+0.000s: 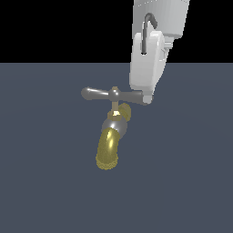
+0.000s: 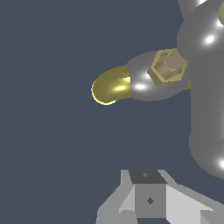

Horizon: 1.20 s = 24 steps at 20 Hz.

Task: Turn on the faucet by rotating a designated handle.

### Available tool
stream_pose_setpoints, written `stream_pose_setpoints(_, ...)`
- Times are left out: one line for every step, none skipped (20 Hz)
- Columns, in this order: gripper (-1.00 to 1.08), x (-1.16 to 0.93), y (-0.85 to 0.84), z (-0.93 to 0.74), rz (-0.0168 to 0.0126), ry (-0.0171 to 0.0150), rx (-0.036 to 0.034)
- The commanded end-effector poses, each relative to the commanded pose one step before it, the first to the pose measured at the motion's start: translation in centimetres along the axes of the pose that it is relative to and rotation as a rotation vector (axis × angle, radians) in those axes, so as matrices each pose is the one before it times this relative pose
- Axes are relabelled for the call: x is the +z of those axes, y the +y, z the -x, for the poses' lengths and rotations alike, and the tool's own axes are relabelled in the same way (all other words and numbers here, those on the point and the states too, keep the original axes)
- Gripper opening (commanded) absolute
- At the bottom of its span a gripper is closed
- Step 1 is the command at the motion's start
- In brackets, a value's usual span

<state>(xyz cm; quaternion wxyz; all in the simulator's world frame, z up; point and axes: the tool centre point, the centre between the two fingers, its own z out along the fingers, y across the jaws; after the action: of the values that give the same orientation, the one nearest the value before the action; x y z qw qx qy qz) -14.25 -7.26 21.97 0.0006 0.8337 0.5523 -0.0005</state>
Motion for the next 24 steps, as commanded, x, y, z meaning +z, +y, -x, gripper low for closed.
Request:
stream_pose_setpoints(-1.0, 0.807, 0.386, -0.23, 0.00098, -0.00023, -0.03847)
stream_pose_setpoints(-1.0, 0.257, 0.116, -0.083, -0.00007, 0.00006, -0.01198)
stream_pose_setpoints(-1.0, 0.233, 0.105, -0.077, -0.00008, 0.00008, -0.01087)
stream_pose_setpoints(-1.0, 0.21, 0.095, -0.069, -0.00008, 0.00008, -0.00976)
stream_pose_setpoints(-1.0, 0.186, 0.084, -0.062, -0.00007, 0.00008, -0.00868)
stream_pose_setpoints(-1.0, 0.162, 0.074, -0.054, -0.00007, 0.00008, -0.00756)
stream_pose_setpoints(-1.0, 0.139, 0.063, -0.047, -0.00006, 0.00008, -0.00648)
stream_pose_setpoints(-1.0, 0.116, 0.053, -0.041, -0.00006, 0.00008, -0.00544)
stream_pose_setpoints(-1.0, 0.092, 0.043, -0.032, -0.00006, 0.00009, -0.00431)
stream_pose_setpoints(-1.0, 0.069, 0.032, -0.028, -0.00007, 0.00011, -0.00331)
stream_pose_setpoints(-1.0, 0.046, 0.022, -0.019, -0.00008, 0.00012, -0.00218)
stream_pose_setpoints(-1.0, 0.023, 0.011, -0.015, -0.00009, 0.00015, -0.00118)
stream_pose_setpoints(-1.0, -0.003, -0.001, -0.006, 0.0, 0.0, 0.0)
stream_pose_setpoints(-1.0, -0.02, -0.008, 0.0, -0.00019, 0.00033, 0.0009)
stream_pose_setpoints(-1.0, -0.046, -0.021, 0.003, -0.0001, 0.00017, 0.00194)
stream_pose_setpoints(-1.0, -0.055, -0.024, 0.012, -0.00009, 0.00016, 0.00248)
stream_pose_setpoints(-1.0, -0.034, -0.015, 0.008, -0.00004, 0.00008, 0.00154)
stream_pose_setpoints(-1.0, -0.012, -0.004, 0.01, -0.00002, 0.00003, 0.00069)
stream_pose_setpoints(-1.0, 0.0, 0.0, 0.0, 0.0, 0.0, 0.0)
stream_pose_setpoints(-1.0, 0.0, 0.0, 0.0, 0.0, 0.0, 0.0)
stream_pose_setpoints(-1.0, 0.0, 0.0, 0.0, 0.0, 0.0, 0.0)
stream_pose_setpoints(-1.0, 0.009, 0.009, 0.013, 0.0, 0.0, 0.0)
stream_pose_setpoints(-1.0, 0.001, 0.293, 0.039, 0.0, 0.0, 0.0)
stream_pose_setpoints(-1.0, 0.001, 0.292, 0.039, 0.0, 0.0, 0.0)
